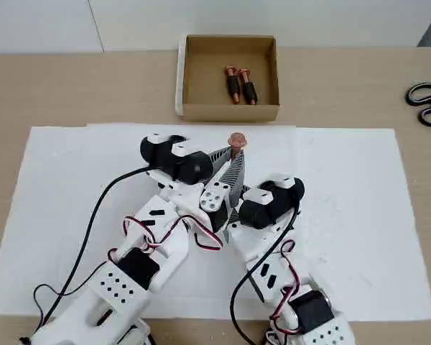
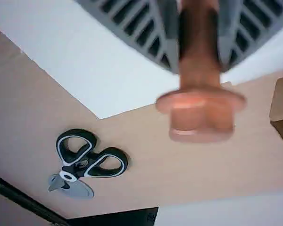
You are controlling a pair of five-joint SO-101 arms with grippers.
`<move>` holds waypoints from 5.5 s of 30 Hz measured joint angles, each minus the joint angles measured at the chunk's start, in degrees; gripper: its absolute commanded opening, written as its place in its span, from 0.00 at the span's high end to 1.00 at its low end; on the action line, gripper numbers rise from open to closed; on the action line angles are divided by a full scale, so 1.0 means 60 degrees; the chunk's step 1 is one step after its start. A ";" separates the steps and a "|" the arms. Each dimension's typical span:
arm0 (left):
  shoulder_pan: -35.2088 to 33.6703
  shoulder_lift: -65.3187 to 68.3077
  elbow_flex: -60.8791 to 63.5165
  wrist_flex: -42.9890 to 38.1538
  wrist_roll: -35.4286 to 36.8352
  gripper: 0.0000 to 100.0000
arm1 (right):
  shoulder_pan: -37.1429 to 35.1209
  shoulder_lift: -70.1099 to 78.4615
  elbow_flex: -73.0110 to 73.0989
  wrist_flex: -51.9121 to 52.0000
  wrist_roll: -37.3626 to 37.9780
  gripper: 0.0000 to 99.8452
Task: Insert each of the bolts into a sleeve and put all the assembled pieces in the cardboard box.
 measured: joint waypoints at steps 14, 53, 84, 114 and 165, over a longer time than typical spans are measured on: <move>0.0044 -0.2300 0.1465 0.0352 -0.1055 0.99 | 0.0088 0.0000 0.0000 0.0000 0.0000 1.00; 0.0073 -0.1436 -0.0059 0.2901 -0.1231 0.99 | 0.0000 0.0000 0.0000 0.0015 -0.0015 1.00; -0.0044 -0.1451 -0.0542 0.4879 -0.0205 0.84 | 0.0044 0.0015 0.0015 0.0029 0.0000 1.00; -0.5744 -0.1451 -0.3634 0.8659 -0.0059 0.83 | 0.1861 0.0000 -0.0044 0.0176 0.0044 1.00; -1.0051 -0.1451 -0.3663 1.1883 -0.3150 0.83 | 0.3560 2.5451 -2.2154 0.0103 0.0615 0.83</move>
